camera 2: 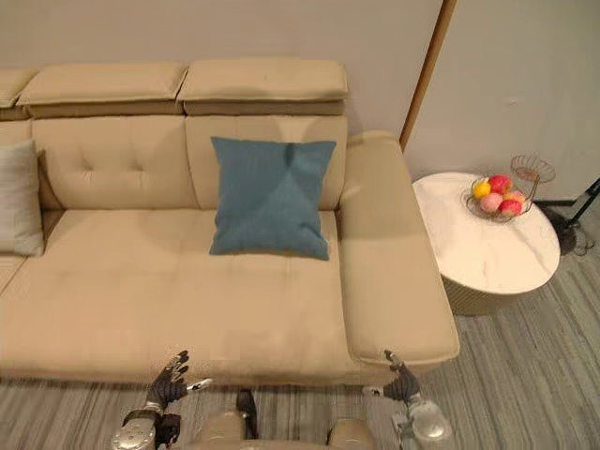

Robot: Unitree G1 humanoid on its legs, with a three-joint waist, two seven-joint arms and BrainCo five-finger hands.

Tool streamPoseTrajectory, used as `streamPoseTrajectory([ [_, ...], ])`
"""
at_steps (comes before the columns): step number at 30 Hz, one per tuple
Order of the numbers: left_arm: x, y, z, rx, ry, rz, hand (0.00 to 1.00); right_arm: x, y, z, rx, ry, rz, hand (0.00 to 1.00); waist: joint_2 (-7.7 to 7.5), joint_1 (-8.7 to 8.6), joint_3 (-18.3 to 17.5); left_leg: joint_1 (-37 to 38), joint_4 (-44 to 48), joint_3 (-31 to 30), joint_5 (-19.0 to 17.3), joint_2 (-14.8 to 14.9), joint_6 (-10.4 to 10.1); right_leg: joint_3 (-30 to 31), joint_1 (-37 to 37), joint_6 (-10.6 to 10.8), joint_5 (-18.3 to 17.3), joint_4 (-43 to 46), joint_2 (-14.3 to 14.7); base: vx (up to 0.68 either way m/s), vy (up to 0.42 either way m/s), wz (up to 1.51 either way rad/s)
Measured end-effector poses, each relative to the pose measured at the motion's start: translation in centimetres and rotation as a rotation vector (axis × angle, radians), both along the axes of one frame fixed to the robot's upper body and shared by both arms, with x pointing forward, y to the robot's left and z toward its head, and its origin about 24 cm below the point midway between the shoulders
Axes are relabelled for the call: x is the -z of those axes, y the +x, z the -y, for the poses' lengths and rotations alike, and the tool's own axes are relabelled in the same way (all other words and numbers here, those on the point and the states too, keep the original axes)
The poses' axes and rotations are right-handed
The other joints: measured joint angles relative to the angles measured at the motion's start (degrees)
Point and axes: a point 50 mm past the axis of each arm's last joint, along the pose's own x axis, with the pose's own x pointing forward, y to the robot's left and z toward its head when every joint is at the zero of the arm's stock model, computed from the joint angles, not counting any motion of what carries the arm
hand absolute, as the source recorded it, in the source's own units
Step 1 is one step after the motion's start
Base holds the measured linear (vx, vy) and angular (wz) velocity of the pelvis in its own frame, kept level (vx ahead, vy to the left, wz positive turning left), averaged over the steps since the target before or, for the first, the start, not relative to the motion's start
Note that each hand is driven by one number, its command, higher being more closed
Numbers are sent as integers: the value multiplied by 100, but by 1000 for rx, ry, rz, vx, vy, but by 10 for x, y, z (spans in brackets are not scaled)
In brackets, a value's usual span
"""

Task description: Pick up cushions and gather them together orderly.

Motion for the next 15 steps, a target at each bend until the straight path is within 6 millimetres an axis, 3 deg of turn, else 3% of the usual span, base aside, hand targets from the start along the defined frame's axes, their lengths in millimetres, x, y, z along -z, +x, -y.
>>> streamPoseTrajectory([
  [1, 0, 3, 4, 9, -8, 4, 0, -2, 3, 2, 3, -5, 9, 0, 136, -26, 99, -23, -158, -104, 18, 84, -71, -109, -28, -96, 122, -75, 114, -499, -165, 22],
  [2, -1, 4, 4, 11, -9, 8, 0, -1, 0, 3, 6, -5, -1, 0, 165, -22, 108, -15, -302, -132, -94, 102, -226, -164, -76, -155, 188, -137, 137, -492, -112, 29],
  [3, -1, 5, 4, 10, -9, 12, 0, 0, -4, 5, 20, -2, -14, 0, 80, -12, 106, -60, -389, -143, -354, 74, -445, -231, -97, -361, 356, -431, 105, -375, -64, 20],
  [4, -2, 6, 4, 11, -8, 14, 0, 0, -4, 6, 34, 2, -12, 0, 56, -17, 121, -130, -212, -132, -375, 60, -364, -260, -130, -428, 416, -498, 69, -292, -20, 16],
  [5, -3, 6, 3, 12, -5, 19, 0, -1, -4, 9, 64, 11, -4, 0, -20, -11, 127, -270, 466, -51, -529, -2, -111, -335, -231, -504, 558, -609, -80, -252, -6, -7],
  [6, -3, 6, 3, 10, -4, 22, 0, -2, -5, 13, 82, 7, 0, 0, -58, 7, 128, -298, 1284, -34, -782, -79, 173, -365, -291, -490, 775, -810, -193, -232, 16, -16],
  [7, -4, 5, 2, 9, -4, 23, 0, -2, -5, 14, 86, 6, 2, 0, -53, 6, 125, -267, 1530, -31, -866, -82, 264, -367, -277, -472, 859, -896, -208, -171, 68, -21],
  [8, -4, 5, 2, 9, -3, 21, 0, -2, -6, 15, 91, 6, 2, 0, -20, -21, 111, 59, 1990, -35, -1146, -35, 260, -335, -296, -392, 1129, -1163, -201, -104, 88, -11],
  [9, -3, 5, 2, 9, -3, 21, 0, -2, -8, 15, 92, 6, -1, 0, -16, -22, 109, 212, 1959, -40, -1222, -28, 222, -329, -296, -353, 1181, -1206, -198, -80, 102, -5],
  [11, -5, 10, 2, 10, -3, 35, 0, -1, -11, 17, 108, 8, -5, 0, 63, -34, 74, 604, 1437, -73, -1330, -99, 84, -332, -288, -238, 1338, -1359, -187, -74, 108, 7],
  [12, -6, 9, 0, 0, 0, 36, 0, 0, -14, 17, 126, 15, -7, 0, 57, -71, 48, 837, 856, -56, -1335, -196, 73, -344, -158, -64, 1620, -1754, -169, -112, 174, 9],
  [15, -6, 9, -1, 0, 4, 33, 0, -1, -15, 22, 170, 17, 3, 0, 65, -194, -48, 1165, -224, -67, -1262, -408, 28, -482, 16, 4, 2046, -2371, -200, -71, 154, 18],
])
